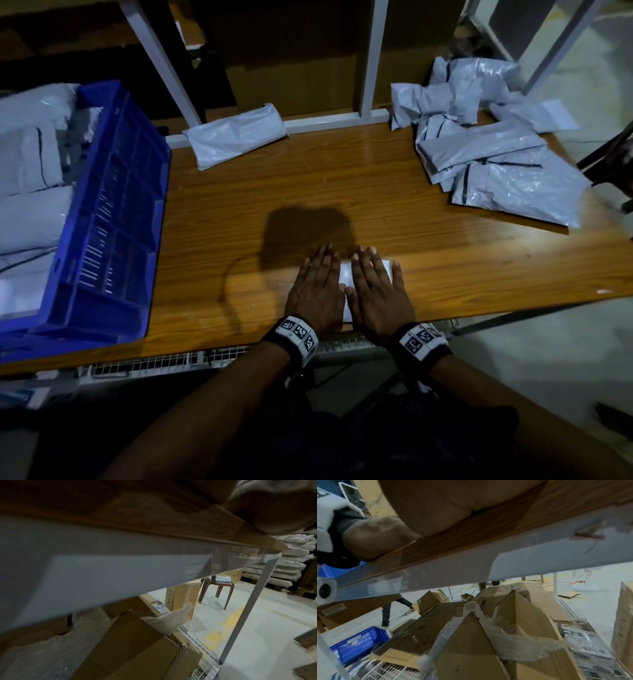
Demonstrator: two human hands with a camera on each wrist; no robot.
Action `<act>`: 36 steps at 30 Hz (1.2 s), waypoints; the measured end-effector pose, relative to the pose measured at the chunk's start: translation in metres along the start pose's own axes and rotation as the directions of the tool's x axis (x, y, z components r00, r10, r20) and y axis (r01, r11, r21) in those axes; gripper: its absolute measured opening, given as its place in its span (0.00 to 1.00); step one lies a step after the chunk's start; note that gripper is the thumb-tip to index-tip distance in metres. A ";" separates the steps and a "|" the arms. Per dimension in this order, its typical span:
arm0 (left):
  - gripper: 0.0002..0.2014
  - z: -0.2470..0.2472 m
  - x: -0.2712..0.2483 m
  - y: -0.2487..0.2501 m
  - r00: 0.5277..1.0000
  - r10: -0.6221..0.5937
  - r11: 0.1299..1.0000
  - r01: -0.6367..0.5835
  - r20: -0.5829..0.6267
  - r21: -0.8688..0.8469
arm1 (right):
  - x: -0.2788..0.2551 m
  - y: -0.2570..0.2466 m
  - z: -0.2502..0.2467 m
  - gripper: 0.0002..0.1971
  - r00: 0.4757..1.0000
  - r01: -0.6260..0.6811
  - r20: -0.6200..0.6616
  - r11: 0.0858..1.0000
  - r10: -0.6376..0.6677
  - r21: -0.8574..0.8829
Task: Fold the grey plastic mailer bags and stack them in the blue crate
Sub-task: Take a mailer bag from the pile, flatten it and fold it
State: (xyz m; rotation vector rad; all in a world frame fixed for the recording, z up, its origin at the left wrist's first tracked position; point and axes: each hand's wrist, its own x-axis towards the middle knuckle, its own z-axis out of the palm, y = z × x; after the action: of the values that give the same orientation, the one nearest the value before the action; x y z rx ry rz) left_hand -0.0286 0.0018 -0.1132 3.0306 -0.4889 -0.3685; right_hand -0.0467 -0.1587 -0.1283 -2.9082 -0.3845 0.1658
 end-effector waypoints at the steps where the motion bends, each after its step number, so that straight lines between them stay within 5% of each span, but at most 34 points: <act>1: 0.35 0.001 0.000 0.000 1.000 -0.007 1.000 0.007 0.001 0.011 | 0.000 -0.001 0.000 0.37 1.000 -0.007 -0.001 1.000 0.007 -0.007; 15: 0.34 -0.009 -0.004 0.000 0.999 -0.013 1.000 0.012 0.036 0.008 | 0.002 -0.001 -0.006 0.35 0.997 -0.026 0.071 1.000 0.026 -0.012; 18: 0.39 -0.015 -0.008 -0.002 0.992 -0.123 0.987 0.125 0.029 -0.100 | -0.003 0.005 -0.012 0.36 0.998 -0.049 0.033 0.996 0.046 0.075; 22: 0.40 -0.028 -0.021 -0.019 0.899 -0.438 0.817 0.401 0.004 -0.414 | -0.015 0.025 -0.037 0.32 0.935 -0.263 -0.168 0.928 0.313 0.263; 27: 0.35 -0.030 -0.030 -0.027 0.844 -0.526 0.646 0.474 0.101 -0.598 | -0.003 0.041 -0.053 0.31 0.885 -0.452 0.160 0.726 0.437 0.518; 29: 0.34 -0.033 -0.032 -0.025 0.812 -0.570 0.558 0.495 0.125 -0.667 | -0.001 0.035 -0.060 0.26 0.881 -0.462 0.203 0.686 0.427 0.562; 31: 0.35 -0.034 -0.035 -0.026 0.778 -0.609 0.451 0.498 0.152 -0.741 | 0.001 0.030 -0.061 0.10 0.879 -0.462 0.229 0.630 0.418 0.625; 36: 0.27 -0.039 -0.064 -0.041 0.740 -0.662 0.358 0.451 0.119 -0.818 | -0.004 0.009 -0.065 0.23 0.906 -0.418 0.316 0.485 0.280 0.768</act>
State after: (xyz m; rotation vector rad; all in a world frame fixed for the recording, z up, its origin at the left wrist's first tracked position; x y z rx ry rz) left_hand -0.0655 0.0617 -0.0646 2.1242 0.6504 -0.1568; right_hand -0.0393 -0.1806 -0.0663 -1.9641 0.2562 0.4843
